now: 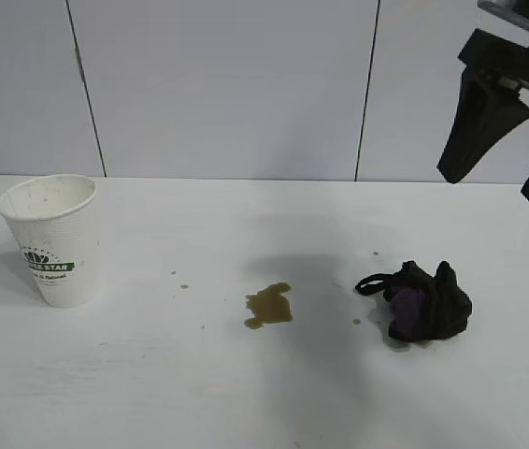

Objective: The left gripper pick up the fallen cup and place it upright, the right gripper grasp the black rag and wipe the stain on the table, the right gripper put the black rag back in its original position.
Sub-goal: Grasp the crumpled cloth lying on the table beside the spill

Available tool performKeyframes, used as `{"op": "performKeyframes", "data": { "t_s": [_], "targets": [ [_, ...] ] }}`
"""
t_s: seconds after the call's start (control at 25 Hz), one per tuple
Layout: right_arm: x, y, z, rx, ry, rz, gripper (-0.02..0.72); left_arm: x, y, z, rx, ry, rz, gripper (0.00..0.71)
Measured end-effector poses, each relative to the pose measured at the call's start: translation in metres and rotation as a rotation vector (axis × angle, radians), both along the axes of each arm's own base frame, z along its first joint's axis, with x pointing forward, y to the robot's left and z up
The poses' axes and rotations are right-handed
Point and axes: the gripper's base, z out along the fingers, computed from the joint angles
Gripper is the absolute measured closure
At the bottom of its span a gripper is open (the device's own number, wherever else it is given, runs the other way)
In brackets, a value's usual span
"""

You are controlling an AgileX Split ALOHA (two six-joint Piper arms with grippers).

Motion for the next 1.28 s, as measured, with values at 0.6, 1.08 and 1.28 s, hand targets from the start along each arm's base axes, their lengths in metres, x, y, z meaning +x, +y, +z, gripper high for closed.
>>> {"op": "performKeyframes", "data": {
  "t_s": [0.6,1.08,1.28],
  "targets": [
    [0.043,-0.001,-0.098,-0.037,0.124,-0.081,0.135,0.0,0.0,0.0,0.001,-0.003,0.001,0.021],
    [0.046,0.03,-0.114,-0.117,0.081,-0.033,0.286,0.0,0.0,0.0,0.0,-0.003,0.003,0.021],
    [0.045,0.024,-0.115,-0.187,0.083,-0.025,0.627,0.0,0.0,0.0,0.0,-0.003,0.003,0.021]
  ]
}}
